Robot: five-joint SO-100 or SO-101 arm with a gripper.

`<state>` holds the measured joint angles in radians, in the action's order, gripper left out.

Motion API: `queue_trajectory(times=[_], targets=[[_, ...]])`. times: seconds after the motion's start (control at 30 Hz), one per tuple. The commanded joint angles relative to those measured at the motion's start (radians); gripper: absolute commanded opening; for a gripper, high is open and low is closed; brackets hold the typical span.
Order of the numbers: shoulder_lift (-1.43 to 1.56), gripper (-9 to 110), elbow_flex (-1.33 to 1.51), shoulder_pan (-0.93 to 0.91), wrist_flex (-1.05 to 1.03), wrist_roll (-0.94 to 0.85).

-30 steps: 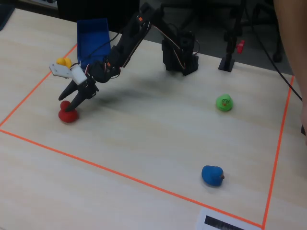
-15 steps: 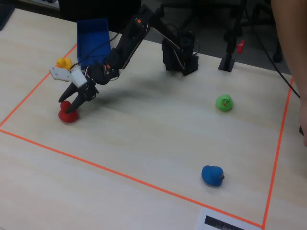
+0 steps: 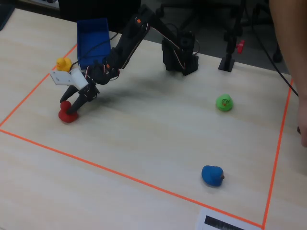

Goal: Grasp red duck and put it into box.

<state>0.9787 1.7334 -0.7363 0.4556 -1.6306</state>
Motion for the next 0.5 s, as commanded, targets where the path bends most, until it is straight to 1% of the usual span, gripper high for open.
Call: queue_trajectory(times=[0.0, 0.27, 0.37, 0.47], targets=[[0.003, 20, -0.043, -0.014, -0.006, -0.023], [0.003, 8, -0.054, -0.017, -0.029, -0.051], [0.003, 0, -0.067, -0.021, -0.064, -0.066], [0.009, 0, -0.072, -0.031, -0.087, -0.061]])
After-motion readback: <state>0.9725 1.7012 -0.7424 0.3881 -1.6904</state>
